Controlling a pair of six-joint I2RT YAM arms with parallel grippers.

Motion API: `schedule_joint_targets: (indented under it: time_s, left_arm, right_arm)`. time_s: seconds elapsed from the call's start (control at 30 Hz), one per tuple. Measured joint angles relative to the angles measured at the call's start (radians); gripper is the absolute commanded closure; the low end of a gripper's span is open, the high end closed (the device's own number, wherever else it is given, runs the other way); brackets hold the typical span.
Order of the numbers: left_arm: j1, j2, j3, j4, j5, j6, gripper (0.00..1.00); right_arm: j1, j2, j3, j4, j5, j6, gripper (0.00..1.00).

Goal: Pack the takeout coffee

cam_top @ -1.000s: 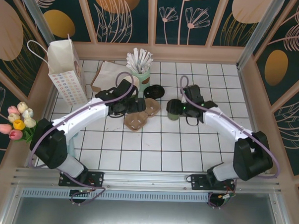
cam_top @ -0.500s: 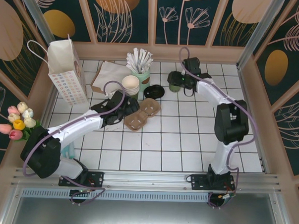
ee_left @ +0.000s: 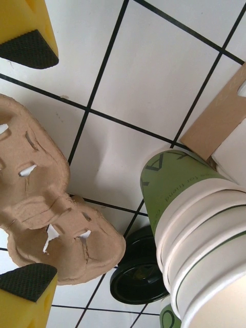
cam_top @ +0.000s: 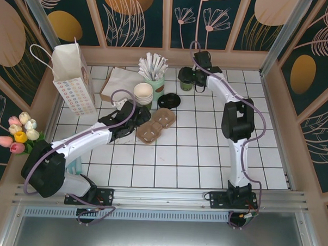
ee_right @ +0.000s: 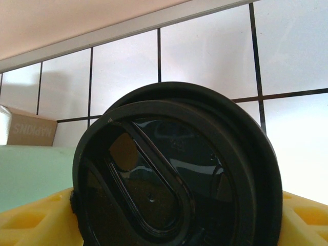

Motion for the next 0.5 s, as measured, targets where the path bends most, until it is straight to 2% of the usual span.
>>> schedule_joint_targets:
  time_s: [0.33, 0.5]
  left_arm:
    - [0.000, -0.033, -0.024, 0.006, -0.013, -0.018, 0.01]
    - [0.000, -0.035, -0.024, 0.010, -0.013, -0.019, 0.02]
  right_arm:
    - [-0.001, 0.023, 0.039, -0.056, -0.002, 0.023, 0.09]
    - [-0.001, 0.030, 0.072, -0.079, -0.002, 0.023, 0.06]
